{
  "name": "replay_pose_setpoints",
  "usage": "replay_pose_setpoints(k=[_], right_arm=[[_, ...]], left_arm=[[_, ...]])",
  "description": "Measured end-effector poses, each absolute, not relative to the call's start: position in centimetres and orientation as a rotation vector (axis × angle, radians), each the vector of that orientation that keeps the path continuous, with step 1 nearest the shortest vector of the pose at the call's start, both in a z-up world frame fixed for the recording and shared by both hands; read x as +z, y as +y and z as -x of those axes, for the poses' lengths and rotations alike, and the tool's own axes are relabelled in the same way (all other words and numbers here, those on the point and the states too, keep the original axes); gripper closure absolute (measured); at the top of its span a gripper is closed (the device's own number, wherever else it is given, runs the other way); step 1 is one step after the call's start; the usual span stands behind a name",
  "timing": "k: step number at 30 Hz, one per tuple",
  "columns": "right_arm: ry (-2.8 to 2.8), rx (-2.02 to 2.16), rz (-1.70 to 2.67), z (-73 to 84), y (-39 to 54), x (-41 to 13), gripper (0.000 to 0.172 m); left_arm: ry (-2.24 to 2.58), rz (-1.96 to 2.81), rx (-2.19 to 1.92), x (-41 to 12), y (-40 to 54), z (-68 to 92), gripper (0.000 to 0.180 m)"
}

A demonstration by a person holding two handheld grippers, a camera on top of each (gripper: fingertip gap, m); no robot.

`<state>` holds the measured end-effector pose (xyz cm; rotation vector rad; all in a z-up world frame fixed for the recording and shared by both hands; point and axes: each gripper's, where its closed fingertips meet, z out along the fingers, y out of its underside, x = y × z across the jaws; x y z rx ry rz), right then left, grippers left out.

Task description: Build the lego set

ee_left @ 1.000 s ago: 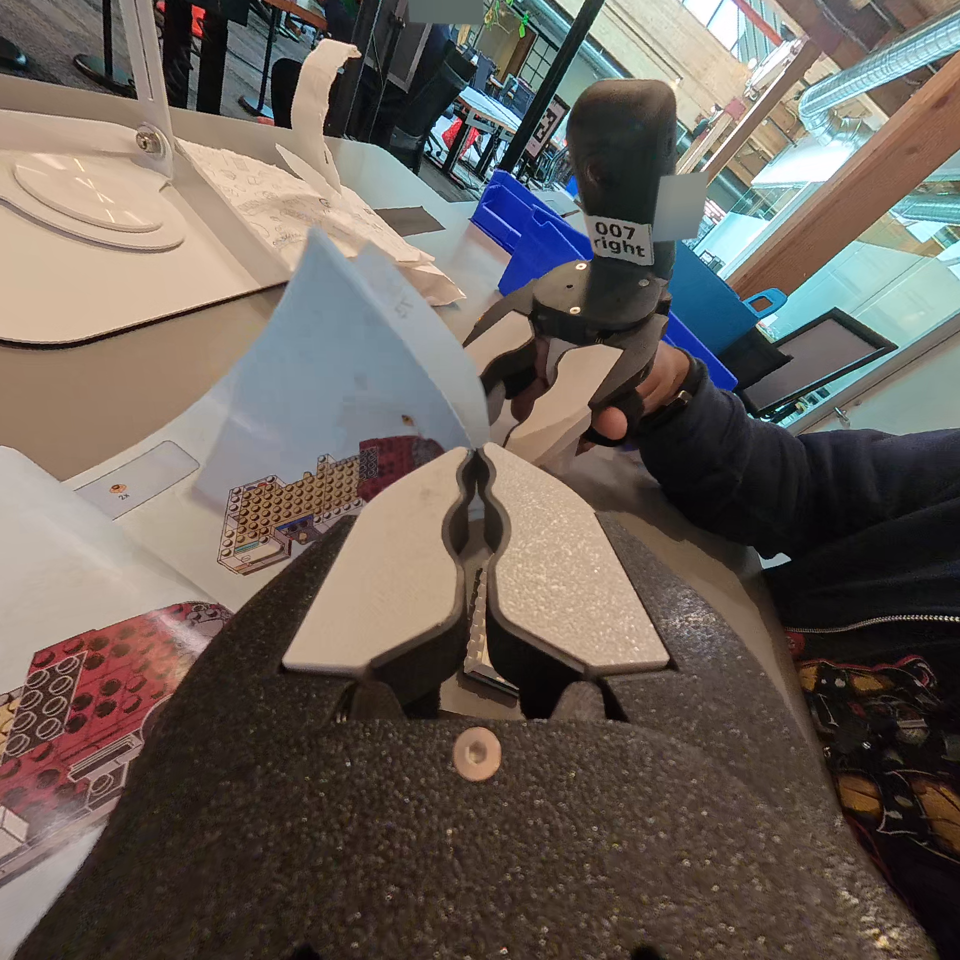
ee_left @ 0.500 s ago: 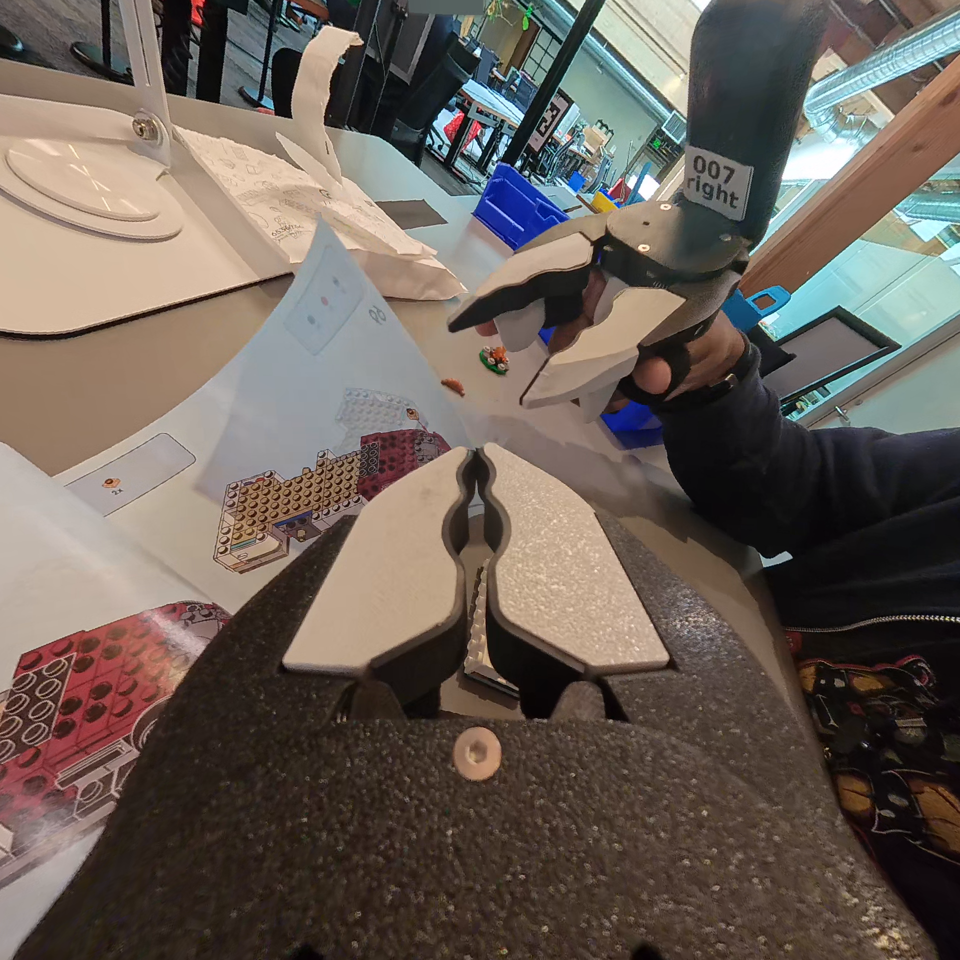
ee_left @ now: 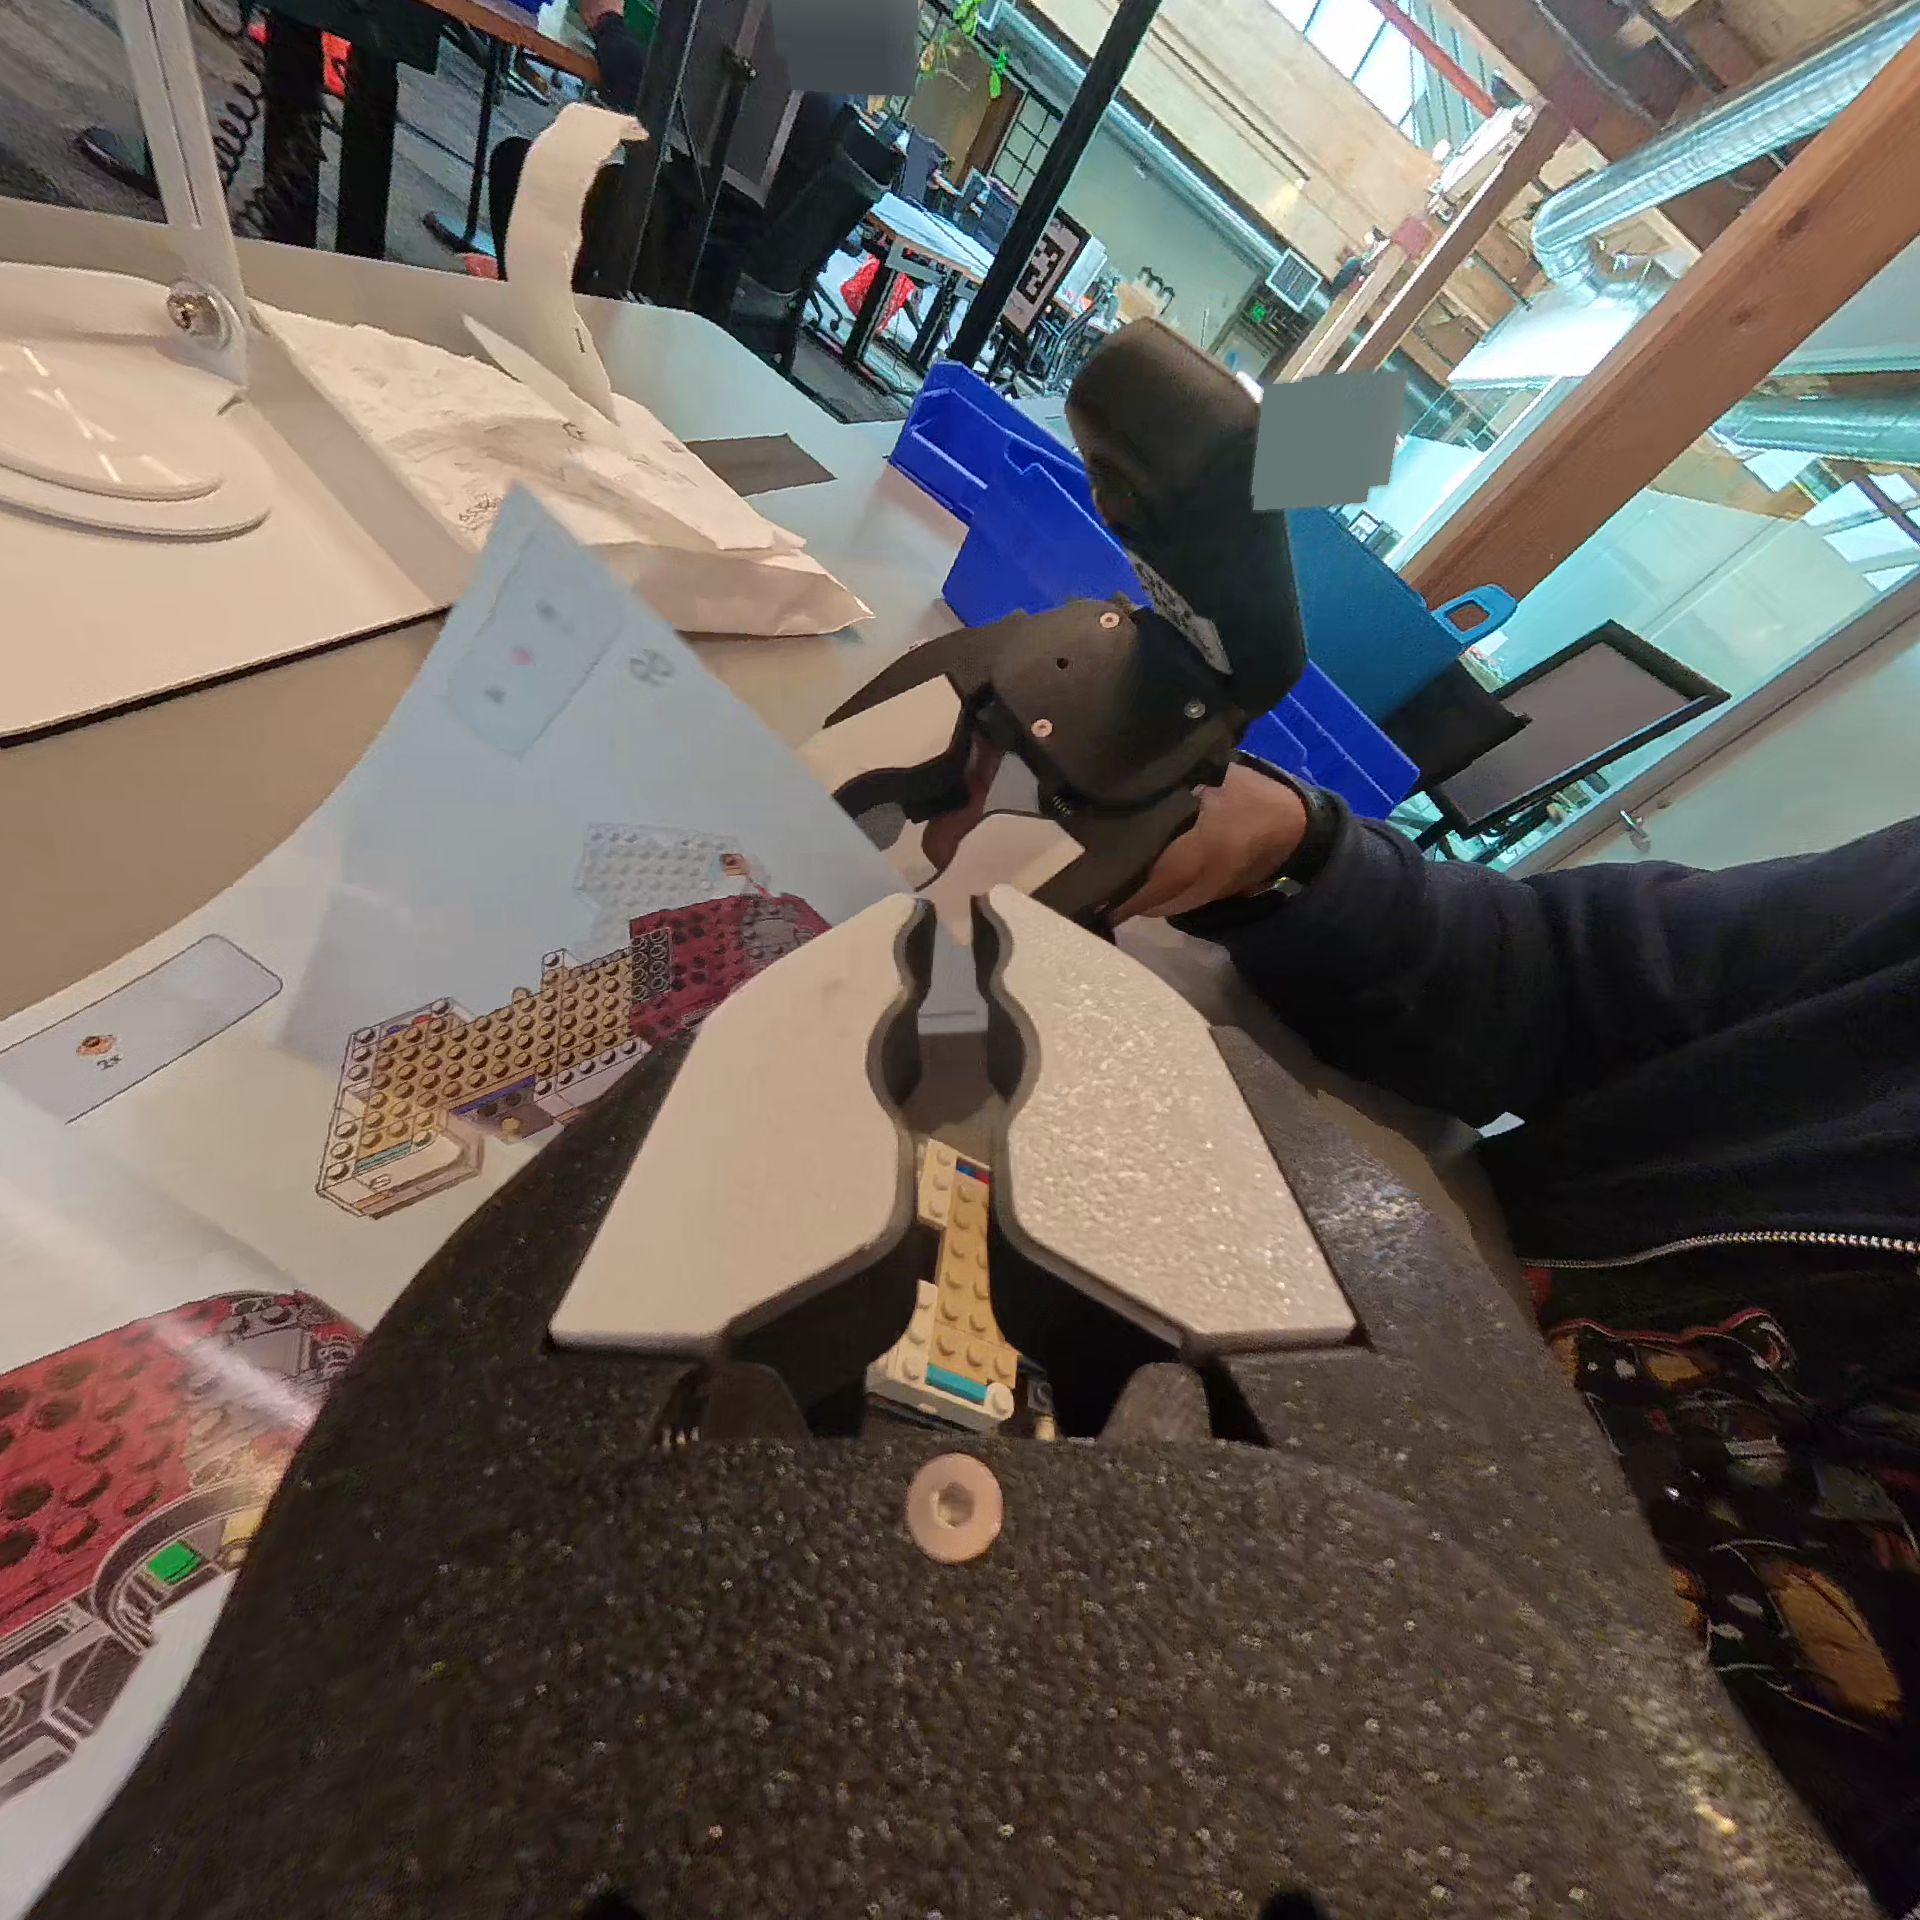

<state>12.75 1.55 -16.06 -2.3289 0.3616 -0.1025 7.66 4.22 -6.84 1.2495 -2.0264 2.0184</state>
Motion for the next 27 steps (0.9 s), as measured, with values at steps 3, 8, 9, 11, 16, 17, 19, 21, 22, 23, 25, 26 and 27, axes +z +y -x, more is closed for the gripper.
replay_pose_setpoints(k=[3, 8, 9, 11, 16, 17, 19, 21, 22, 23, 25, 26, 27], right_arm=[[0.337, -0.14, 2.343, -13.0, 1.4, -16.5, 0.13], [0.319, -0.136, 2.363, -12.8, 1.3, -17.0, 0.132], [0.313, -0.141, 2.366, -12.8, 1.3, -17.0, 0.132], [0.301, -0.153, 2.365, -12.9, 1.3, -16.9, 0.132], [0.28, -0.188, 2.342, -13.0, 1.9, -16.3, 0.132], [0.278, -0.193, 2.335, -13.1, 2.3, -16.1, 0.132], [0.276, -0.204, 2.317, -13.3, 3.3, -15.6, 0.134], [0.262, -0.209, 2.295, -13.2, 5.0, -14.9, 0.134], [0.247, -0.212, 2.287, -13.1, 6.0, -14.6, 0.134], [0.228, -0.219, 2.281, -12.9, 7.0, -14.3, 0.134], [0.183, -0.231, 2.272, -12.3, 9.1, -13.9, 0.134], [0.16, -0.237, 2.271, -12.0, 10.0, -13.7, 0.134], [0.14, -0.244, 2.271, -11.6, 10.9, -13.6, 0.139]], left_arm=[[-2.059, -1.269, 2.003, -6.8, 4.4, -7.7, 0.163], [-2.127, -1.329, 1.978, -6.8, 5.6, -8.0, 0.159], [-2.152, -1.339, 1.971, -6.8, 5.9, -8.0, 0.158], [-2.23, -1.363, 1.941, -6.8, 6.5, -8.0, 0.156], [-2.534, -1.423, 1.781, -7.2, 8.4, -7.8, 0.144], [-2.595, -1.438, 1.747, -7.2, 8.9, -7.8, 0.142], [-2.669, -1.471, 1.721, -6.7, 9.8, -7.7, 0.14], [-2.661, -1.505, 1.757, -5.5, 10.5, -7.6, 0.14], [-2.644, -1.517, 1.785, -4.9, 10.9, -7.5, 0.14], [-2.63, -1.532, 1.811, -4.3, 11.2, -7.4, 0.14], [-2.621, -1.562, 1.848, -3.4, 12.0, -7.2, 0.14], [-2.617, -1.575, 1.861, -3.1, 12.4, -7.2, 0.14], [-2.612, -1.587, 1.868, -2.9, 12.7, -7.2, 0.14]])
